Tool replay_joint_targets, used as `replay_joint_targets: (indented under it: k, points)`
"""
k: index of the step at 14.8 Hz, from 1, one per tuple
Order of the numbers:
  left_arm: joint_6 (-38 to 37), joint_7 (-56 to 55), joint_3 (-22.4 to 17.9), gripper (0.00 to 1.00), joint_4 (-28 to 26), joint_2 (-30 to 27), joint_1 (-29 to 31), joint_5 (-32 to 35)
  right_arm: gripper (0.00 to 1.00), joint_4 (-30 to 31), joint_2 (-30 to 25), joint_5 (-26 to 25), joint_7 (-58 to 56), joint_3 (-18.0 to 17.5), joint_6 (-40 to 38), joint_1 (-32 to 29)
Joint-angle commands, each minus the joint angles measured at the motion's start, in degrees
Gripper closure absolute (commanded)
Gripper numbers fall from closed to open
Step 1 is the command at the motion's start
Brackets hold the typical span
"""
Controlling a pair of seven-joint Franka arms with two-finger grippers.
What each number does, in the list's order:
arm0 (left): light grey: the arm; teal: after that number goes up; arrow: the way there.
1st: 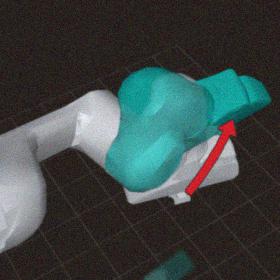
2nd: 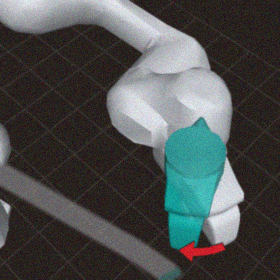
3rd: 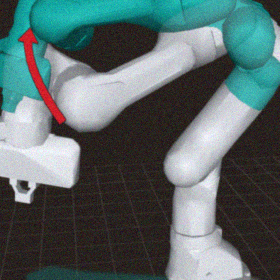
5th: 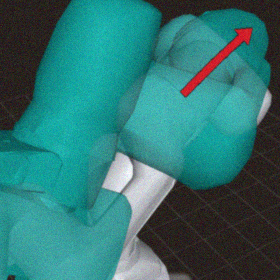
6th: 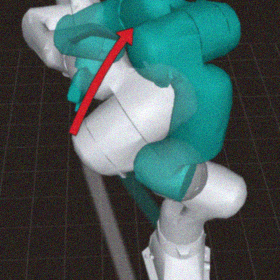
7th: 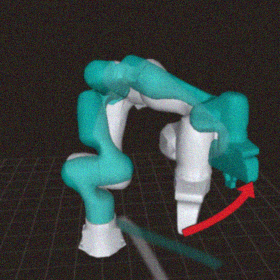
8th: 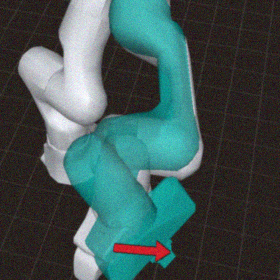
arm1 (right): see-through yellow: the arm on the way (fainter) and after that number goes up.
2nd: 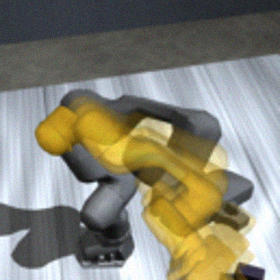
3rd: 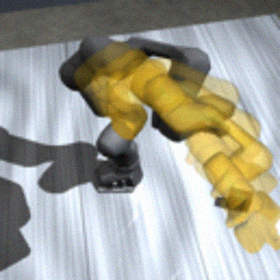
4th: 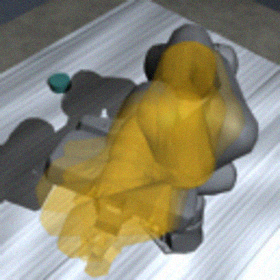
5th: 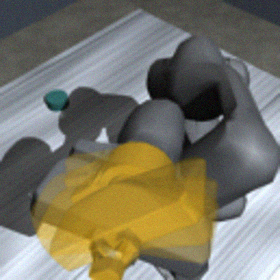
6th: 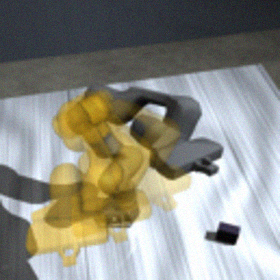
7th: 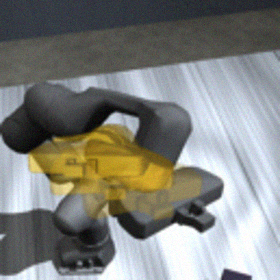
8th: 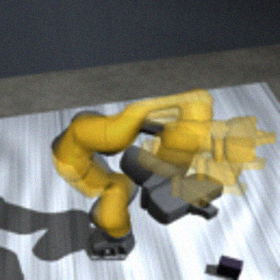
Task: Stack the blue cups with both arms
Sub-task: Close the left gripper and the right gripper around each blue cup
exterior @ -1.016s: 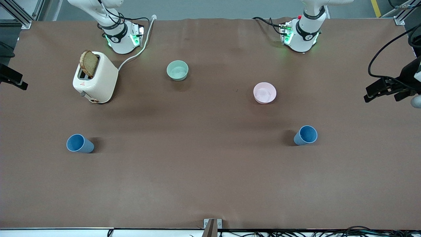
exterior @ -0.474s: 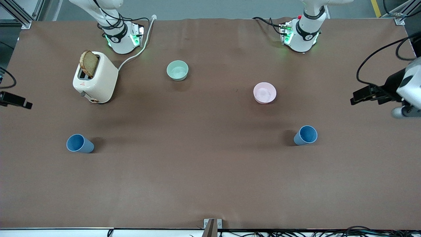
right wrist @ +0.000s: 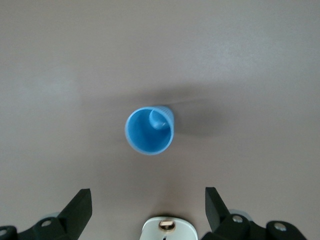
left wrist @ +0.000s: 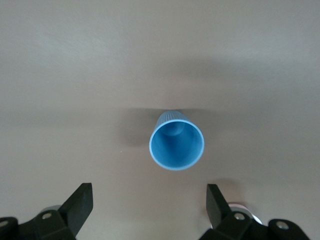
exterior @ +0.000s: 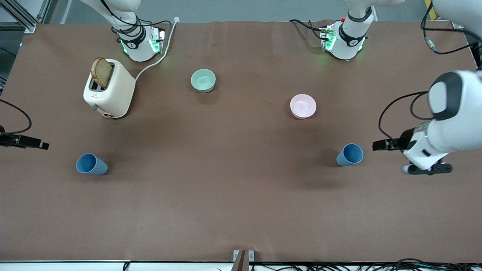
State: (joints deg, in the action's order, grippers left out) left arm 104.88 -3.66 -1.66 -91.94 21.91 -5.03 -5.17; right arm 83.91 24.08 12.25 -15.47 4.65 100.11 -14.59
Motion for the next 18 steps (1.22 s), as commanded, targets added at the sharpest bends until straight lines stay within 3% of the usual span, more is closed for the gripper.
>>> replay_joint_targets:
  k: [1, 6, 8, 12, 13, 15, 16, 17, 18]
  points:
    - [5.8, 0.1, 0.2, 0.0, -6.0, -0.3, -0.5, 0.4, 0.0, 1.9, 2.5, 1.6, -2.4, -0.6, 5.5, -0.8]
    - [11.5, -0.3, 0.2, 0.0, -7.0, 4.6, -0.4, 0.3, 0.08, 5.1, 6.7, 1.7, -2.5, -1.2, 14.8, 0.4]
    - [11.5, -0.8, 0.2, 0.0, -7.0, 6.6, -0.2, 0.3, 0.15, 5.1, 8.8, 1.7, -2.7, -1.3, 15.7, 0.5]
    - [11.6, -0.9, 0.2, 0.01, -6.9, 9.3, 0.5, 0.3, 0.22, 6.5, 11.0, 1.7, -2.9, -1.3, 17.5, 0.8]
    - [11.6, -0.8, 0.2, 0.11, -6.7, 9.6, 0.5, 0.3, 0.25, 7.6, 11.2, 1.7, -2.9, -1.3, 18.0, 0.9]
    - [11.5, -0.9, 0.2, 0.54, -6.4, 9.6, 0.0, 0.3, 0.33, 9.0, 11.3, 1.7, -2.9, -1.3, 19.0, 1.4]
    - [11.5, -0.9, 0.2, 0.71, -6.3, 9.6, -0.2, 0.3, 0.37, 9.5, 11.3, 1.7, -2.8, -1.3, 18.9, 1.5]
    - [11.5, -0.9, 0.2, 0.86, -6.3, 9.6, -0.2, 0.3, 0.42, 9.8, 11.3, 1.7, -2.8, -1.3, 18.8, 1.8]
    - [11.3, -0.9, 0.2, 0.94, -6.4, 9.5, -0.3, 0.3, 0.5, 9.8, 11.2, 1.7, -2.8, -1.3, 18.5, 1.9]
